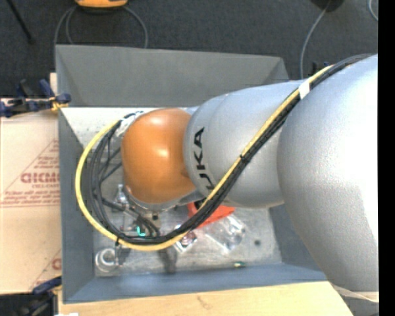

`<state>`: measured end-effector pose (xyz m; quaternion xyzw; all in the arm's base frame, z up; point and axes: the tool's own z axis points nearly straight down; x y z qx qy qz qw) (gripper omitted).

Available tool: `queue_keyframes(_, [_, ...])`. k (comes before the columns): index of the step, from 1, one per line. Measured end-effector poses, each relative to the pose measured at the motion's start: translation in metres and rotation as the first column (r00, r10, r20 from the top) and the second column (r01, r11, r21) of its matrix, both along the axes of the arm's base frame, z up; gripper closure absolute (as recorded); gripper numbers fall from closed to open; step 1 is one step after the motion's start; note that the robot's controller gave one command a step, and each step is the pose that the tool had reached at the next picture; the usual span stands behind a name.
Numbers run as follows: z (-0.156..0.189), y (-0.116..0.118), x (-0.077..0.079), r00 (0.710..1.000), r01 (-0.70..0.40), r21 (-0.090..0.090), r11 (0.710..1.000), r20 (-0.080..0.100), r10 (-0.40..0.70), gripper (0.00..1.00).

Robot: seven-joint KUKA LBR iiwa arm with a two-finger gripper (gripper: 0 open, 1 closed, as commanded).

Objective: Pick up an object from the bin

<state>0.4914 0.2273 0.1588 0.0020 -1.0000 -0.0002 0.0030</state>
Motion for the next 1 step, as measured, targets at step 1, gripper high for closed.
queue_keyframes(1, [-0.0775,0.006,0.0015,0.846,-0.534,-0.001,0.846,0.009,0.534,0.0])
